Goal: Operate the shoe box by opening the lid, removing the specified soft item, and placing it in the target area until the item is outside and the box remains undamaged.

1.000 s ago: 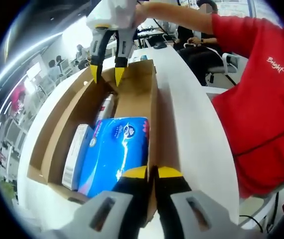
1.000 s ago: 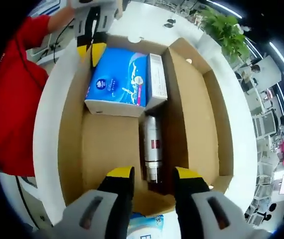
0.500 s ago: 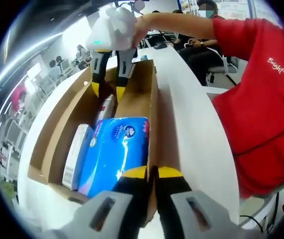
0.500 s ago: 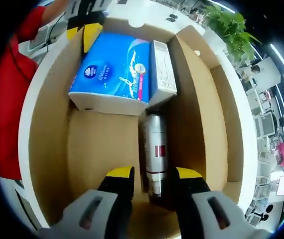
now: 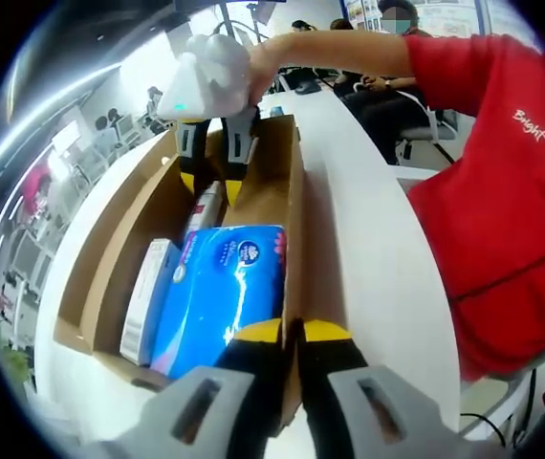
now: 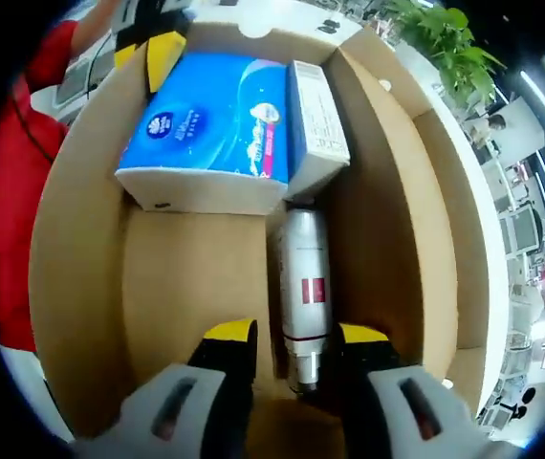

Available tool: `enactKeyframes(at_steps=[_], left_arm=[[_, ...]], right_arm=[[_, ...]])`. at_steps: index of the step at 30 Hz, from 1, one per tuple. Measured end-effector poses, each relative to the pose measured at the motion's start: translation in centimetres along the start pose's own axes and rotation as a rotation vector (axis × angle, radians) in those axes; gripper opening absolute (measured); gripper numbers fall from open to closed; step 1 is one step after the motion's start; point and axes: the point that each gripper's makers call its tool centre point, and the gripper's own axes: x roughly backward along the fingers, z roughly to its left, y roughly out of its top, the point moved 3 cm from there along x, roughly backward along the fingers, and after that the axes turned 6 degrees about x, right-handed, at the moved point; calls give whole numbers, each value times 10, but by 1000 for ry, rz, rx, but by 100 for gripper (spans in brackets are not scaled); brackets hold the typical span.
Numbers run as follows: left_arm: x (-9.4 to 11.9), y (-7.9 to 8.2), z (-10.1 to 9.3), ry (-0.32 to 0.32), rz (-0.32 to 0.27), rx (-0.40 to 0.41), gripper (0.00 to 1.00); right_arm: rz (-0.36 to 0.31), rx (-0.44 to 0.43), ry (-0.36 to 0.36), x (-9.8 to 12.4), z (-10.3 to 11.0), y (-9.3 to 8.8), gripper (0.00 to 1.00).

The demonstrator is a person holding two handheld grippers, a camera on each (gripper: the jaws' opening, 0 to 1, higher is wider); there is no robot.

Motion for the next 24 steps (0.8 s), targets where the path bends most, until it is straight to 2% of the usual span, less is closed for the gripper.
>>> enactKeyframes(at_steps=[9, 14, 16, 19, 24], left_arm=[[1, 1, 0, 0, 0, -1, 5], [1, 0, 0, 2, -2, -3, 5], [1, 1, 0, 2, -1, -3, 5], [1, 0, 0, 3, 0, -5, 5], [1, 1, 0, 2, 1, -4, 5]], right_arm=[[19, -7, 2, 0, -1, 0, 31], [35, -18, 24, 1, 3, 3, 27], [40, -20, 63, 1, 11, 5, 23], [42, -25, 56, 1, 10, 2, 23], [31, -82, 64, 0, 10, 0, 22]])
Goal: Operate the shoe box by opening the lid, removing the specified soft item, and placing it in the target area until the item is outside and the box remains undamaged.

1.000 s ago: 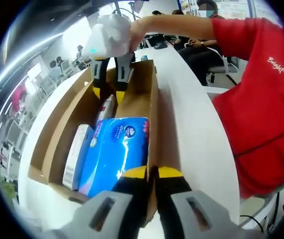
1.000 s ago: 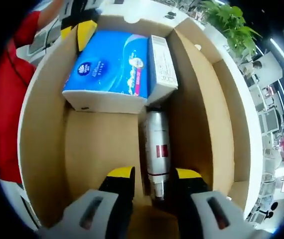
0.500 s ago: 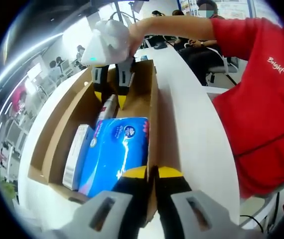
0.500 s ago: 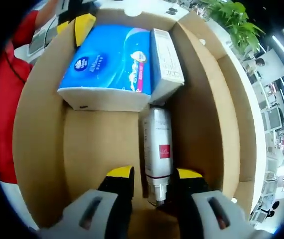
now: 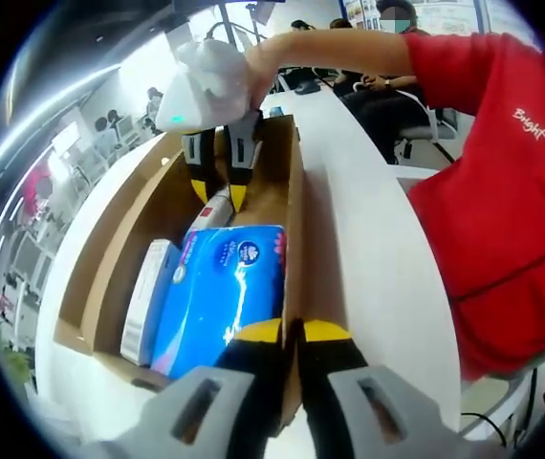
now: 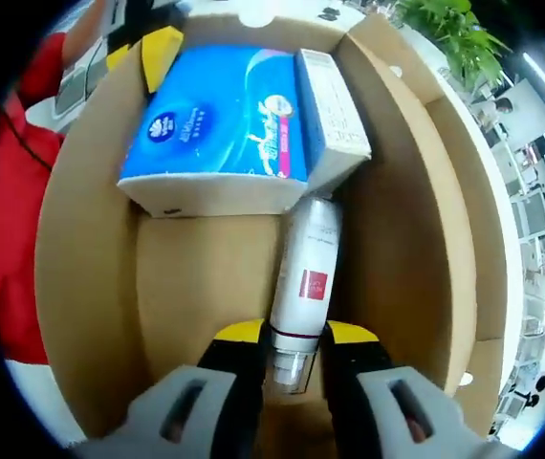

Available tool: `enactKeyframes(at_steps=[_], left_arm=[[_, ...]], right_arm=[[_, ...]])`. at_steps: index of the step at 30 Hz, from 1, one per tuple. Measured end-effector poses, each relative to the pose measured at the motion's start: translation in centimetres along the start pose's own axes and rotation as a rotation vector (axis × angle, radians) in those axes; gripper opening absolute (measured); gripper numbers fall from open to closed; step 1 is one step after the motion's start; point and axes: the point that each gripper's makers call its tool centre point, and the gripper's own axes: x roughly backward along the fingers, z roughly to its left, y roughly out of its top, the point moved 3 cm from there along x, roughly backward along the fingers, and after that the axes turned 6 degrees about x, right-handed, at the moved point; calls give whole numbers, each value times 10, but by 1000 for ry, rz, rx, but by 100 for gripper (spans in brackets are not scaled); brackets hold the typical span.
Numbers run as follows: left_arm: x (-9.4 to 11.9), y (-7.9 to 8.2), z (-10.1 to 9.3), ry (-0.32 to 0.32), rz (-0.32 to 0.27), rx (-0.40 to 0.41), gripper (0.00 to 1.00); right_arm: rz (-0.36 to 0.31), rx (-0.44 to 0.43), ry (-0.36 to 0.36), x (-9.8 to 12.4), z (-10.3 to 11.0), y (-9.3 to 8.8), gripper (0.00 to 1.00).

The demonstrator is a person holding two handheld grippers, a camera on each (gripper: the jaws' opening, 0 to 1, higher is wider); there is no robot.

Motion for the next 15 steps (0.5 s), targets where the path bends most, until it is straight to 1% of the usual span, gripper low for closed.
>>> enactKeyframes(at_steps=[2, 5, 6, 8, 10, 11, 13, 14, 15], left_arm=[[0, 1, 0, 0, 0, 0, 5], [0, 0, 0, 0, 1, 0, 5], [0, -1, 0, 0, 1, 0, 5], [-1, -1, 0, 0, 2, 1, 5], [-1, -2, 0, 0, 2, 0, 5], [-1, -2, 0, 0, 1, 0, 5], [-1, -3, 0, -1, 2, 1, 5], [-1, -3, 0, -1, 2, 2, 5], [-1, -3, 0, -3, 4, 4, 5]], right_arm=[[-6, -25, 12, 1, 3, 1, 22], [-5, -40, 9, 1, 4, 1, 22], [0, -69, 8, 1, 5, 0, 22], [7, -96, 9, 0, 3, -1, 22], [6, -72, 6, 1, 5, 0, 22], [21, -40, 34, 4, 9, -1, 22], [8, -38, 28, 8, 9, 1, 21], [-7, -66, 24, 11, 7, 2, 21], [-8, -62, 29, 14, 8, 4, 21]])
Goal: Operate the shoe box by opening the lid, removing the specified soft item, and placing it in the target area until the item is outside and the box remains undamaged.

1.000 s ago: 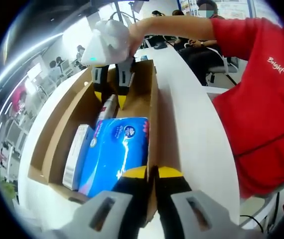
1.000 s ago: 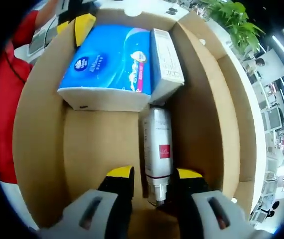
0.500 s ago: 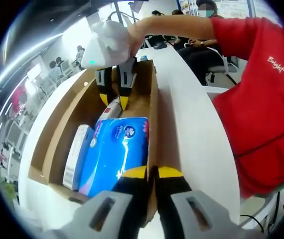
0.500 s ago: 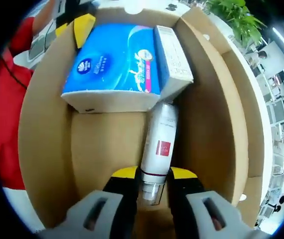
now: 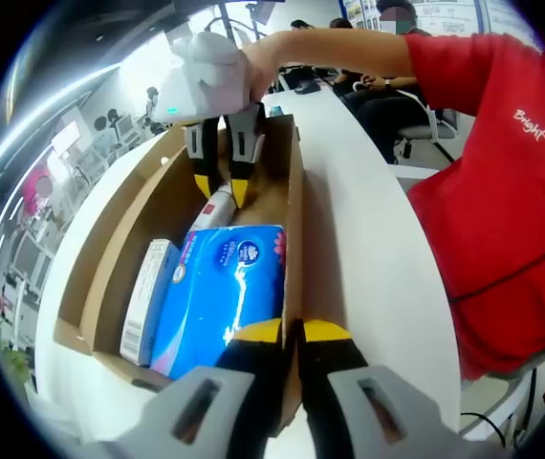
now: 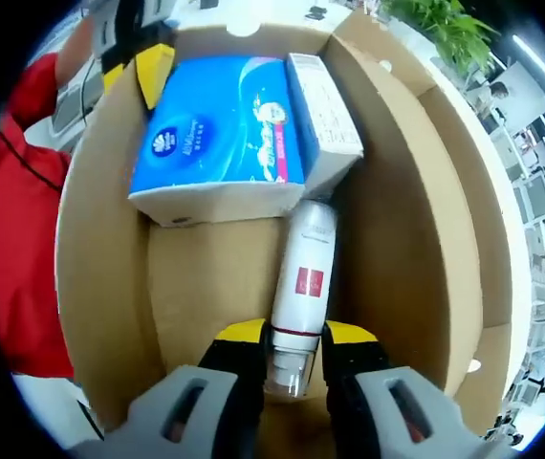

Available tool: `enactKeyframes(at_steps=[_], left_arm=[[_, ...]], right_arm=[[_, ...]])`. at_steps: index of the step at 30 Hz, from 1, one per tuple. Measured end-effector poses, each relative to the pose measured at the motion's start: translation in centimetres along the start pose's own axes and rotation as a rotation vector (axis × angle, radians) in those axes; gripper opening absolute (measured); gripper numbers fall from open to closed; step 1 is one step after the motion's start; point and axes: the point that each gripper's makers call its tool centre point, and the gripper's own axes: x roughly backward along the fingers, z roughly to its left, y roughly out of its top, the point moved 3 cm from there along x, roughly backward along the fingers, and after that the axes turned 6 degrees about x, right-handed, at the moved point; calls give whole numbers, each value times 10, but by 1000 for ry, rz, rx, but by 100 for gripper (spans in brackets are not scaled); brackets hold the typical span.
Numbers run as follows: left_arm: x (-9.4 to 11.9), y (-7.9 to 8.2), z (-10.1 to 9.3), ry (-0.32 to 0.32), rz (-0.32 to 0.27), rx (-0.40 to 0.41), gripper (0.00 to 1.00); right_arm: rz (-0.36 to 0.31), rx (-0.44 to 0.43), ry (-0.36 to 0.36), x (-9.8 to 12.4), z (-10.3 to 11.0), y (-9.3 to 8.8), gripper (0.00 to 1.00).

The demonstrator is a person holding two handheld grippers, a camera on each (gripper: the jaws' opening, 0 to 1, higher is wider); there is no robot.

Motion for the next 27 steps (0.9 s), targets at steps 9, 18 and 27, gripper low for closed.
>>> enactKeyframes(at_steps=[9, 18, 27], left_arm=[[1, 1, 0, 2, -3, -2, 5], [2, 4, -1, -4, 2, 5, 5], [2, 4, -2, 1, 1, 1, 5]], right_arm=[[-62, 19, -58, 9, -8, 6, 20], [-89, -3, -60, 30, -15, 10, 19], [-55, 36, -111, 39, -15, 6, 19]])
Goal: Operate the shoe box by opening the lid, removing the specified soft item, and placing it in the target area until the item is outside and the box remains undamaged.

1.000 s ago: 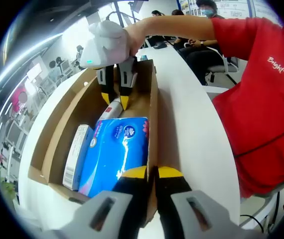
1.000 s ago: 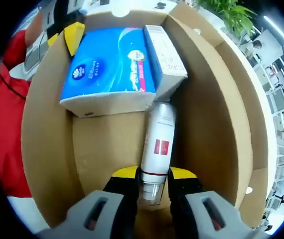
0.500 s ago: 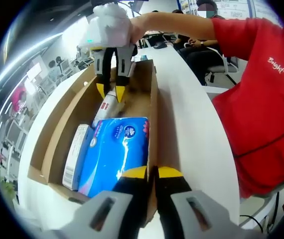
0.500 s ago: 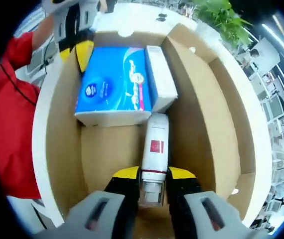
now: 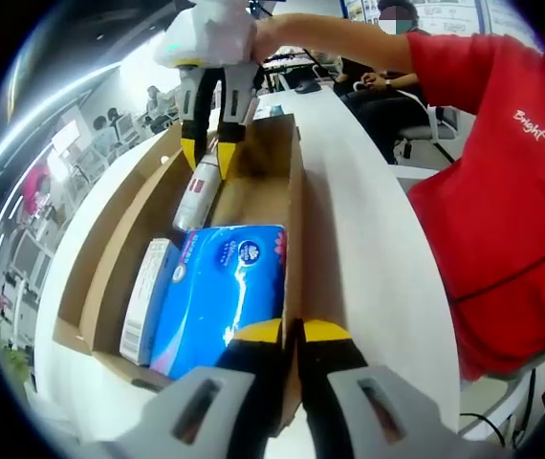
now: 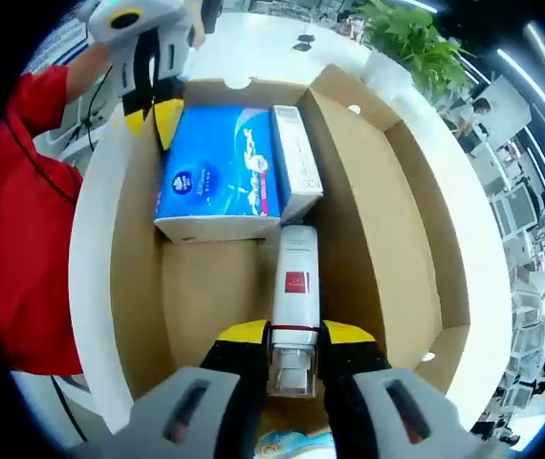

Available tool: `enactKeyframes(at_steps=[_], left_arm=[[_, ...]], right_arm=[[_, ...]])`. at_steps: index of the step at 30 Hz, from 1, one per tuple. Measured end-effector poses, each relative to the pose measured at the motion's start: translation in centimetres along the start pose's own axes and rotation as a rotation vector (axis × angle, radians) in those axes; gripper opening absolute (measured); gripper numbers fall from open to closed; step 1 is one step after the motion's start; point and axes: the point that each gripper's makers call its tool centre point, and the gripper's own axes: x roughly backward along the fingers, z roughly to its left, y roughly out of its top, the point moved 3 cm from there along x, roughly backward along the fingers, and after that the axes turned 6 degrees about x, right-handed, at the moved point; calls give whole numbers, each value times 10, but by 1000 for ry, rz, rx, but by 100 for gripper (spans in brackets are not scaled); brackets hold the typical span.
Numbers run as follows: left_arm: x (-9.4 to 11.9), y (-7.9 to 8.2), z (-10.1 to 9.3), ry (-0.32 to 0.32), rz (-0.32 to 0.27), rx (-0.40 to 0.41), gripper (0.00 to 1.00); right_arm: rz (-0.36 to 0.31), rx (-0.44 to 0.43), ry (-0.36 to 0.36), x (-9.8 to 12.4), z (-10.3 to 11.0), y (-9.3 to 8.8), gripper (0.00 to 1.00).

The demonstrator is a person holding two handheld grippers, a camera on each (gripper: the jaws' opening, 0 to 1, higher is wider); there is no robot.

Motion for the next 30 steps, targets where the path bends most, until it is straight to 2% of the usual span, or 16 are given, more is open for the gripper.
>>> enactKeyframes(at_steps=[3, 6, 8, 10, 11, 14, 18, 20, 26, 30], left_arm=[[0, -1, 1, 1, -1, -1, 5], [-1, -3, 2, 0, -1, 0, 5], [-1, -4, 2, 0, -1, -1, 5], [-1, -3, 2, 1, -1, -2, 5], [-1, -3, 1, 0, -2, -2, 5], [-1, -2, 1, -4, 0, 0, 5], [0, 0, -1, -4, 0, -1, 5], [-1, -1, 0, -3, -1, -3, 5], [-1, -3, 1, -1, -3, -4, 5], [-1, -3, 2, -3, -1, -1, 5]], right_arm=[[5, 12, 11, 4, 0, 0, 19], [100, 74, -24, 8, -4, -12, 19], [125, 93, 2, 5, -1, -19, 19], [81, 84, 14, 5, 1, -16, 19], [79, 88, 26, 8, 4, -16, 19], [69, 118, -11, 9, 0, -16, 20], [61, 137, -11, 7, 2, -19, 20], [86, 143, -24, 4, -1, -24, 20], [70, 138, -9, 10, 0, -22, 20], [131, 160, -29, 13, -5, -32, 21]])
